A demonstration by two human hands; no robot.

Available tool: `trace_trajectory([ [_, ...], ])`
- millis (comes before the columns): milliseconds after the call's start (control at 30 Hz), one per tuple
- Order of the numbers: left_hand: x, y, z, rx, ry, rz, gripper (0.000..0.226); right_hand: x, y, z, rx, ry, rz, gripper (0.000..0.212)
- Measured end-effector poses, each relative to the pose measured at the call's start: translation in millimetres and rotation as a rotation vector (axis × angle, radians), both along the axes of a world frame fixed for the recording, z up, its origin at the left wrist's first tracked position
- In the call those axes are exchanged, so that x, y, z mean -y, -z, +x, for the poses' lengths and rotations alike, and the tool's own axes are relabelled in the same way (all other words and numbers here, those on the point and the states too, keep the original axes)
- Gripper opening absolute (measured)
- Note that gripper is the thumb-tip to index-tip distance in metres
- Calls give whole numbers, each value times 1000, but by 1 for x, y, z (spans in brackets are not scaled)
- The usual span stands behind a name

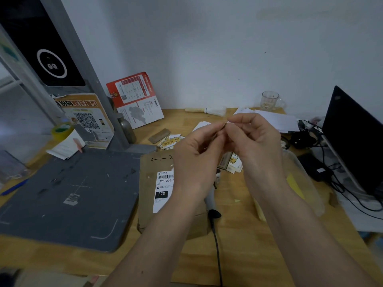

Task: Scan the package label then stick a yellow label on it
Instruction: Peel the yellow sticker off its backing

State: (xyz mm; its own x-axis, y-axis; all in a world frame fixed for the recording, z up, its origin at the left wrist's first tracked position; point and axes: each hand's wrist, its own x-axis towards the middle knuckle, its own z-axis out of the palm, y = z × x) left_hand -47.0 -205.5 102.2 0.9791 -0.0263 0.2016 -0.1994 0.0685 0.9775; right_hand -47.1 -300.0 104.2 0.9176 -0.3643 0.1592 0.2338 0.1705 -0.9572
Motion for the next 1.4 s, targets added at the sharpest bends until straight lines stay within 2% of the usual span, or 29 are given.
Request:
trace_trajectory([
  [200,2,-2,0,-7,13,-35,22,1,0,1,26,19,32,1],
  [433,1,-4,-1,-46,-8,-68,21,0,1,2,47,3,85,8],
  [633,-1,-5,-1,-89,-33,-118,21,-2,0,2,18,-18,92,8],
  [900,-2,-6,-3,-71,-47,-93,21,-3,-2,0,33,-24,90,4],
  [1067,-2,-5,-4,-94,-75,-106,21,-4,-2,-2,39,-16,63,10],
  [1400,-1,-5,-5,-60,-104,-103,22,-2,-3,-6,38,1,-30,4],
])
